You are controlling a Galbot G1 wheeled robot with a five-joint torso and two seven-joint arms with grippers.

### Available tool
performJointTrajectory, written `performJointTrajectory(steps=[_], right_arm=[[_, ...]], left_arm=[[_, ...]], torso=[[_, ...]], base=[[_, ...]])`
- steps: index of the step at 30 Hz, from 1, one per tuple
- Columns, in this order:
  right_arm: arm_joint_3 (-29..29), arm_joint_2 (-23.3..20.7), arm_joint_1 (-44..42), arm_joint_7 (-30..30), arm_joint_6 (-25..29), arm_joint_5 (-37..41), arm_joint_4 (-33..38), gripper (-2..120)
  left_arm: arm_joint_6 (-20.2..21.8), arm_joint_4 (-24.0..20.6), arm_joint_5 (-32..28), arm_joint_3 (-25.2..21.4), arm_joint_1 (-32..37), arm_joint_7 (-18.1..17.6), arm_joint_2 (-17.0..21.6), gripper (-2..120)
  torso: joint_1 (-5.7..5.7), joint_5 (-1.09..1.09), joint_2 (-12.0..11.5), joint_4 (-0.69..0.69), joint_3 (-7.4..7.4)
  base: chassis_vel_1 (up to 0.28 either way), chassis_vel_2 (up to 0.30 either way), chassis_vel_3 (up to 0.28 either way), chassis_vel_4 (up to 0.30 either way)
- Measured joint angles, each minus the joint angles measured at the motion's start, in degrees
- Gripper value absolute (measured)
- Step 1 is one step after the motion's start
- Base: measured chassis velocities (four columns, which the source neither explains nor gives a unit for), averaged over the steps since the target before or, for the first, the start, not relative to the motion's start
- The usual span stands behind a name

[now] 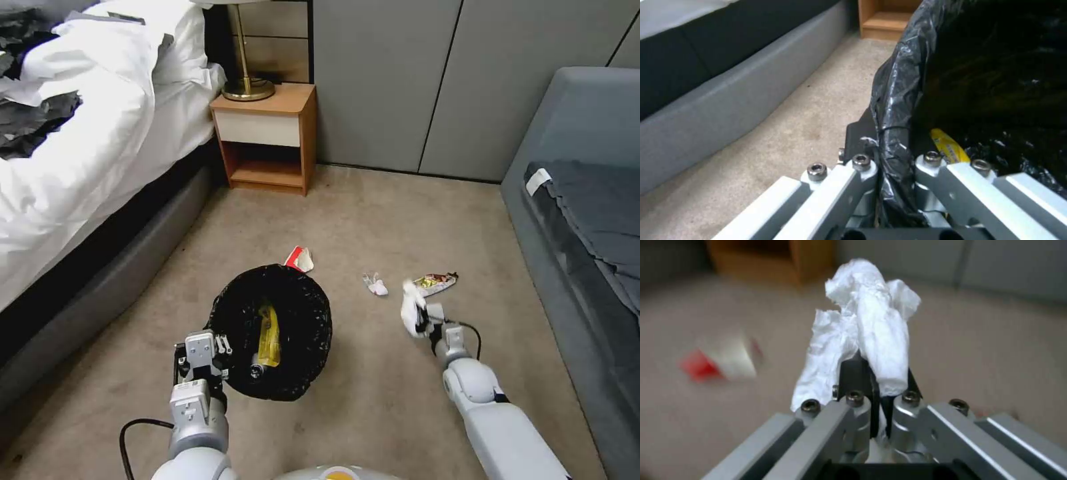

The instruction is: Pick up the trash bin, then pick up the garbage from the floor and place it into the trash bin.

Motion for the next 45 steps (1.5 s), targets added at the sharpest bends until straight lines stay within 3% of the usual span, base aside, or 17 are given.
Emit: performJointTrajectory(steps=[1,3,4,7,13,20,28,36,45], right_arm=[[0.00,0.00,0.00,0.00,0.00,0.00,0.00,0],[-0.74,-1.11,-1.48,-4.36,4.48,2.66,11.38,0],[-0.74,-1.11,-1.48,-4.36,4.48,2.66,11.38,0],[-3.32,-2.44,-3.25,-12.83,7.58,7.23,24.88,0],[-11.34,-3.84,-6.95,-18.71,8.65,5.06,32.16,0],[-19.54,-4.42,-7.08,-17.23,9.74,-2.09,25.99,0],[-22.62,-2.29,-5.02,-15.66,10.39,-4.30,17.23,0],[-21.39,-0.73,-4.67,-15.63,12.58,-5.50,8.87,0],[-20.63,0.65,-5.13,-14.44,13.09,-6.44,4.63,30]], left_arm=[[0.00,0.00,0.00,0.00,0.00,0.00,0.00,3],[0.07,-0.15,0.01,0.35,0.01,0.16,0.27,3],[0.07,-0.15,0.01,0.35,0.01,0.16,0.27,3],[0.57,-0.24,0.00,1.34,-0.16,0.60,0.60,3],[0.83,-0.24,0.18,2.37,-0.29,1.11,0.73,3],[0.84,-0.26,0.26,2.47,-0.24,1.12,0.62,3],[0.83,-0.41,0.26,2.29,-0.36,1.08,0.45,3],[0.82,-0.88,0.18,2.17,-0.46,1.07,0.45,3],[0.88,-0.86,-0.06,2.28,-1.13,1.14,0.48,3]], torso=[[0.00,0.00,0.00,0.00,0.00],[0.00,-0.05,0.00,0.01,0.00],[0.00,-0.05,0.00,0.01,0.00],[0.00,-0.03,0.00,0.03,-0.01],[0.00,-0.02,0.00,0.01,-0.01],[0.00,-0.02,0.00,0.02,-0.01],[0.00,-0.01,0.00,0.03,0.00],[0.00,-0.02,0.00,0.02,0.00],[0.00,-0.02,0.00,0.02,0.00]], base=[[0.000,0.000,0.000,0.000],[0.000,0.000,0.000,0.000],[0.000,0.000,0.000,0.000],[0.000,0.000,0.000,0.000],[0.000,0.000,0.000,0.000],[0.000,0.000,0.000,0.000],[0.000,0.000,0.000,0.000],[0.000,0.000,0.000,0.000],[0.000,0.000,0.000,0.000]])
